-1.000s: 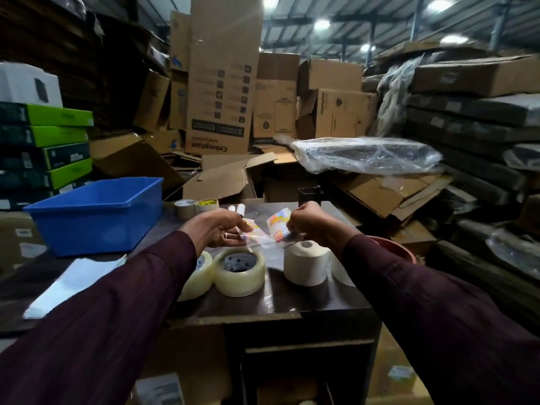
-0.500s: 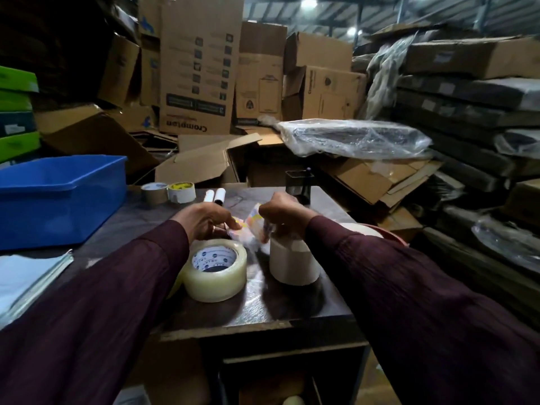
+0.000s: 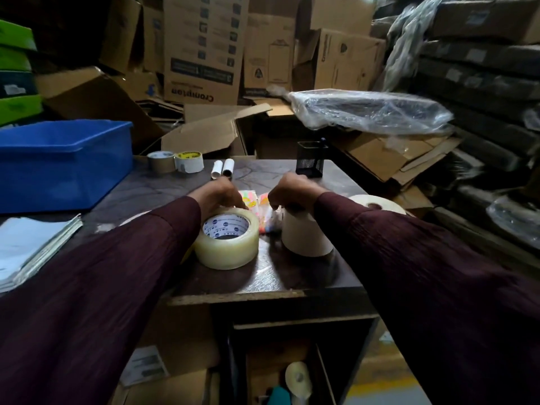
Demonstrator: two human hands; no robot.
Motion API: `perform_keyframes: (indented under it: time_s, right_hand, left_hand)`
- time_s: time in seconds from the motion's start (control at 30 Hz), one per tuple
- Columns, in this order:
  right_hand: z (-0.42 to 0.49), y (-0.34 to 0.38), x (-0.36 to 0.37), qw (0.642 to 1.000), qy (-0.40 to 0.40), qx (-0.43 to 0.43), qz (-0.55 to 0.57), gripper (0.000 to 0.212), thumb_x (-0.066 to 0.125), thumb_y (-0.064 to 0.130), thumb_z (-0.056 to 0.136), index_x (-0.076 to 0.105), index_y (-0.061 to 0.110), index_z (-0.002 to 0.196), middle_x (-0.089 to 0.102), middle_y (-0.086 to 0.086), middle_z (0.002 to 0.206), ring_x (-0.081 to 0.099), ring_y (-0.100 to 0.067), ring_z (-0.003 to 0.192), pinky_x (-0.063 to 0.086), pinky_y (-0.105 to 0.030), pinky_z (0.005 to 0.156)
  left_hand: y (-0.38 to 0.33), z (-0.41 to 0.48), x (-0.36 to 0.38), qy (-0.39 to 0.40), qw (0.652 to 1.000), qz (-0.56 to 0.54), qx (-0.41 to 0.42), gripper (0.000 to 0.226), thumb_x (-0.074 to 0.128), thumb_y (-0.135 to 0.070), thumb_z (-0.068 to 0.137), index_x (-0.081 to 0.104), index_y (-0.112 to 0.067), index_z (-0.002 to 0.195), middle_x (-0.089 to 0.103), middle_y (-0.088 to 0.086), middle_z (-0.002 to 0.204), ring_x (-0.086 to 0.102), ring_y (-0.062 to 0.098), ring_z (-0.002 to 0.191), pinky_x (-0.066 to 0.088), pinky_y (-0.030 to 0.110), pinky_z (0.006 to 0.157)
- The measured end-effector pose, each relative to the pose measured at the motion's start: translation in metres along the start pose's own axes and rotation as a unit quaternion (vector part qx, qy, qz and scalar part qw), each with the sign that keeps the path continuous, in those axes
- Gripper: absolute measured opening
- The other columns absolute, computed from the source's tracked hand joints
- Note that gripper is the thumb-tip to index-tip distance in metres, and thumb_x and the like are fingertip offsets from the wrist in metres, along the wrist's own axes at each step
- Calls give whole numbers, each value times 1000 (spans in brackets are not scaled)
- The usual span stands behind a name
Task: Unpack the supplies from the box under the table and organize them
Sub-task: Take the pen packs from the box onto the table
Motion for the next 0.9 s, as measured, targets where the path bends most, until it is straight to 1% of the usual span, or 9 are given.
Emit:
perform_keyframes:
  time_s: [0.03,0.1,0.17,0.23,0.3,0.4,0.53,0.7,0.9]
  right_hand:
    - [-5,0,-5,1000,-23,-3,11,24,67,29,71,61,12,87,60,-15,122,64,-30,105,44,-42,105]
    - [-13,-1,-18,997,-67,-21,24,21,59,29,78,59,15,94,60,-14,112,59,-33,104,41,-40,103]
    - [-22,-2,-27,995,-88,-47,29,17,54,31,83,58,16,90,60,-14,103,57,-34,102,40,-40,98]
    - [-26,-6,-31,994,-85,-59,24,28,48,38,89,61,15,97,63,-17,116,57,-36,112,37,-44,100]
    - [-31,-13,-27,996,-55,-64,17,47,38,49,95,61,14,115,59,-18,131,52,-37,123,33,-50,108]
    - [-38,-29,-21,996,-49,-66,-34,63,28,63,93,57,19,127,53,-16,140,47,-35,130,30,-52,106]
    - [-54,-37,-18,993,-49,-89,-62,60,29,61,93,55,22,130,51,-17,141,46,-34,129,31,-48,103]
    - [-67,-36,-19,990,-60,-103,-75,62,25,61,93,53,22,132,50,-16,142,46,-33,129,29,-48,106]
    - [-62,-36,-16,988,-67,-96,-101,66,21,62,93,50,24,139,48,-14,146,44,-32,134,22,-50,115]
  left_hand:
    - [2,2,-5,-18,999,-22,25,22,71,1,82,51,-6,77,61,12,85,60,24,83,43,18,40]
    - [2,1,-15,-63,996,-28,61,19,77,-11,81,59,-6,85,57,7,77,58,21,74,46,23,54]
    - [-1,-6,-32,-139,986,23,92,26,71,-36,85,70,-13,97,68,8,92,64,24,92,52,32,78]
    - [-7,-30,-47,-219,962,112,118,39,59,-56,86,71,-26,108,70,1,112,62,25,109,46,44,98]
    - [-14,-59,-45,-232,944,174,158,50,49,-67,86,66,-32,118,64,-3,126,56,23,119,36,52,106]
    - [-10,-100,-19,-173,925,286,183,81,34,-87,73,52,-38,134,49,-2,144,45,21,131,18,59,113]
    - [6,-127,3,-118,916,346,167,111,7,-99,56,36,-41,145,33,-8,155,36,19,140,1,63,115]
    - [20,-126,15,-107,905,385,145,94,8,-89,75,13,-37,153,10,-5,163,12,19,149,-7,58,117]
    - [23,-123,18,-153,890,386,186,91,4,-84,79,10,-32,154,12,-5,163,11,17,150,-8,55,118]
Point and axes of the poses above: each hand's wrist, its own z-axis towards the middle knuckle, its own x-axis out of the palm, y = z × x, the point moved 10 cm from there along z, towards the middle knuckle
